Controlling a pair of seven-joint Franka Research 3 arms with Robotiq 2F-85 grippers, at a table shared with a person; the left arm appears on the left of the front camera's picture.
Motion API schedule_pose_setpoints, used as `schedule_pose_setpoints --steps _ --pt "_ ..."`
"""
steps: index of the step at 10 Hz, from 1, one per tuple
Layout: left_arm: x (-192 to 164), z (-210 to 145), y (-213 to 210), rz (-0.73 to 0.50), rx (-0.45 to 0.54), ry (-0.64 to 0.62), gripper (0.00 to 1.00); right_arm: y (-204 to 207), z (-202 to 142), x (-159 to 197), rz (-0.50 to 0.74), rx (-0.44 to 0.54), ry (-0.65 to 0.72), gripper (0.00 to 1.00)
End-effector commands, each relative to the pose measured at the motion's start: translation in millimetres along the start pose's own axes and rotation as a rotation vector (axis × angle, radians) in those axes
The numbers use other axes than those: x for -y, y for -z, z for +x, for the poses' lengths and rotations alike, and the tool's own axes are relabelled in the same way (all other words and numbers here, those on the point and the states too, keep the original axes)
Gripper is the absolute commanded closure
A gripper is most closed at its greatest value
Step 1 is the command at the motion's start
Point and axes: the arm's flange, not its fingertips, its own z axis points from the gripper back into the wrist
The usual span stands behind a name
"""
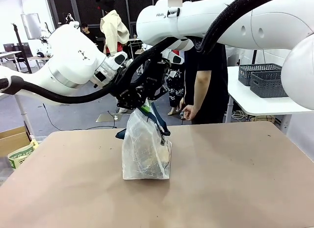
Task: Transfer purchased items from the store into the shopping bag.
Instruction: Move the Reusable shopping bag to the right side of the table.
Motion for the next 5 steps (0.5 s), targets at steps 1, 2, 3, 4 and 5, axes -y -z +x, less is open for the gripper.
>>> schedule_pose_setpoints --steps 1,2,3,4,5 --pt "-2 1 -1 -0.009 0.001 -0.009 1.00 0 0 0 0.000 0.000 0.000 0.82" --pt "-2 1 -1 -0.009 0.001 -0.009 1.00 -5 2 9 0.033 0.003 -0.021 0.62" --pt "-2 1 -1 -0.009 0.001 -0.009 1.00 -13 1 20 0.059 0.007 -0.030 0.43" --pt "-2 1 -1 -0.009 0.001 -0.009 1.00 -21 -2 32 0.066 0.015 -0.034 0.24" --pt "-2 1 -1 -0.009 0.001 -0.009 1.00 -28 -6 40 0.071 0.024 -0.066 0.05"
